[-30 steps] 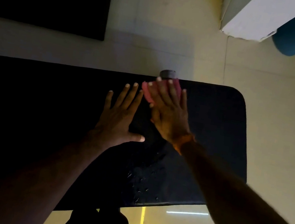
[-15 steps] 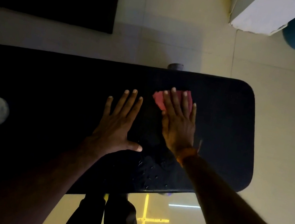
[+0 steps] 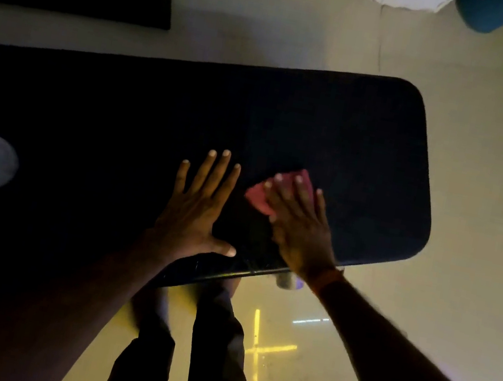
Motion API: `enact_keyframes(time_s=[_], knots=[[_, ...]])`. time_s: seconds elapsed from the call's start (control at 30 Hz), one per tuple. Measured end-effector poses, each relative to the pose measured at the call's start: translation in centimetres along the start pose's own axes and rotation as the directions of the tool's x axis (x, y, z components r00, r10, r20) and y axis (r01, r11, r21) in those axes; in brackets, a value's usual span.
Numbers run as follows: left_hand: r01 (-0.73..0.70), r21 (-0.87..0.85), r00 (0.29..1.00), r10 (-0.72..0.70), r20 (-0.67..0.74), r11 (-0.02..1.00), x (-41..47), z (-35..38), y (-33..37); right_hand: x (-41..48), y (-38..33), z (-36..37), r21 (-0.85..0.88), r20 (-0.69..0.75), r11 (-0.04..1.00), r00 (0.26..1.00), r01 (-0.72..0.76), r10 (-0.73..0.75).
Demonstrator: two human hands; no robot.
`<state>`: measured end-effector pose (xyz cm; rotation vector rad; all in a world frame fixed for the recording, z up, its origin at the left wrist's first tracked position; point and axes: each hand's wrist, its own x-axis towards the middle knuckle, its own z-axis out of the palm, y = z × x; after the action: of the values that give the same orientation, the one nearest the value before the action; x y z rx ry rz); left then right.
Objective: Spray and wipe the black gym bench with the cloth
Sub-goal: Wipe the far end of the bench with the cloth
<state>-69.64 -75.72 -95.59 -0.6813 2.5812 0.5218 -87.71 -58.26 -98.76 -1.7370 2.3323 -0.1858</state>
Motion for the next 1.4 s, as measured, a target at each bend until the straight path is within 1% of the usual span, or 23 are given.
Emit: enact_keyframes(time_s=[0.1,0.17,0.23,0.27,0.33,0.4,0.43,0.47,0.53,0.6,0.67,0.73,0.77,0.87,0.93,0.97,1.07,1.1,1.17,1.23,1.27,1.37,1.4], knots=[[-0.025,0.037,1.0,0.024,0.007,0.999,-0.9,0.5,-0.3,0.3,-2.2,0.3,0.156,-0.018,0.866,0.876,-0.474,0.483],[-0.044,0.031,0.999,0.043,0.003,0.999,-1.5,0.8,-0.6,-1.3,-6.6,1.6,0.18,-0.036,0.907,0.919,-0.381,0.394],[-0.07,0.031,0.998,0.07,0.006,0.997,-2.1,1.0,-0.9,-4.1,-7.0,2.5,0.042,-0.016,0.989,0.99,-0.142,0.143],[-0.078,0.038,0.997,0.078,0.003,0.996,-2.5,1.1,-1.1,-4.6,-5.7,2.2,-0.038,-0.011,0.994,0.995,-0.098,0.098],[-0.085,0.056,0.996,0.085,-0.001,0.995,-3.1,1.4,-1.4,-4.2,-4.2,1.7,-0.084,-0.066,0.954,0.957,-0.288,0.283],[-0.09,0.058,0.996,0.091,-0.007,0.994,-3.7,1.7,-1.9,-3.4,-6.8,1.9,0.074,-0.103,0.836,0.829,-0.544,0.549],[-0.092,0.052,0.996,0.092,-0.014,0.994,-3.9,1.8,-2.2,-3.3,-9.2,2.5,0.15,-0.104,0.816,0.812,-0.558,0.574],[-0.094,0.043,0.995,0.095,-0.017,0.995,-4.2,1.9,-2.5,-3.6,-11.6,3.2,0.179,-0.103,0.85,0.85,-0.495,0.516],[-0.095,0.033,0.995,0.096,-0.014,0.995,-4.5,1.9,-3.1,-5.1,-13.3,3.8,0.121,-0.05,0.956,0.96,-0.268,0.275],[-0.08,0.034,0.997,0.081,-0.018,0.996,-4.7,1.8,-3.7,-4.9,-10.4,2.9,0.002,-0.027,0.99,0.989,-0.143,0.143],[-0.054,0.034,0.998,0.055,-0.032,0.998,-4.9,1.7,-4.7,-2.9,-8.8,2.2,0.034,-0.074,0.945,0.942,-0.326,0.328],[-0.037,0.017,0.998,0.038,-0.04,0.999,-5.2,1.7,-5.5,-0.9,-11.1,2.3,0.183,-0.061,0.824,0.831,-0.536,0.553],[-0.033,0.003,0.999,0.033,-0.043,0.999,-5.3,1.7,-5.9,-0.5,-13.1,2.8,0.214,-0.062,0.821,0.832,-0.529,0.552],[-0.013,-0.026,0.998,0.012,-0.056,1.0,-5.5,1.6,-6.7,-1.7,-15.2,3.3,0.127,0.006,0.969,0.977,-0.212,0.213],[0.013,-0.026,0.998,-0.014,-0.063,1.0,-5.6,1.5,-7.2,-0.7,-11.7,2.3,-0.002,0.018,0.994,0.994,-0.11,0.11],[0.028,-0.024,0.997,-0.029,-0.069,0.999,-5.6,1.4,-7.5,0.7,-10.4,1.9,-0.017,-0.018,0.981,0.981,-0.191,0.191],[0.053,-0.024,0.996,-0.054,-0.067,0.998,-5.4,1.1,-8.3,4.6,-11.6,1.9,0.18,-0.056,0.818,0.824,-0.546,0.563],[0.057,-0.029,0.996,-0.059,-0.064,0.998,-5.3,1.0,-8.5,4.9,-13.4,2.2,0.217,-0.068,0.826,0.836,-0.52,0.544],[0.064,-0.054,0.995,-0.068,-0.068,0.996,-5.1,0.7,-8.7,3.8,-15.5,3.1,0.155,-0.052,0.953,0.961,-0.261,0.271],[0.069,-0.088,0.993,-0.077,-0.093,0.994,-4.9,0.5,-8.6,3.6,-13.1,2.7,0.027,-0.008,0.999,1.0,-0.02,0.02],[0.084,-0.103,0.989,-0.096,-0.112,0.991,-4.7,0.3,-8.6,4.6,-11.5,2.3,-0.012,-0.02,1.0,0.999,-0.025,0.025],[0.145,-0.12,0.977,-0.161,-0.14,0.982,-3.6,-0.7,-9.2,8.9,-11.2,1.4,0.123,-0.079,0.908,0.908,-0.401,0.411],[0.155,-0.12,0.975,-0.171,-0.139,0.981,-3.2,-1.0,-9.6,9.5,-12.5,1.5,0.176,-0.063,0.879,0.886,-0.443,0.459]])
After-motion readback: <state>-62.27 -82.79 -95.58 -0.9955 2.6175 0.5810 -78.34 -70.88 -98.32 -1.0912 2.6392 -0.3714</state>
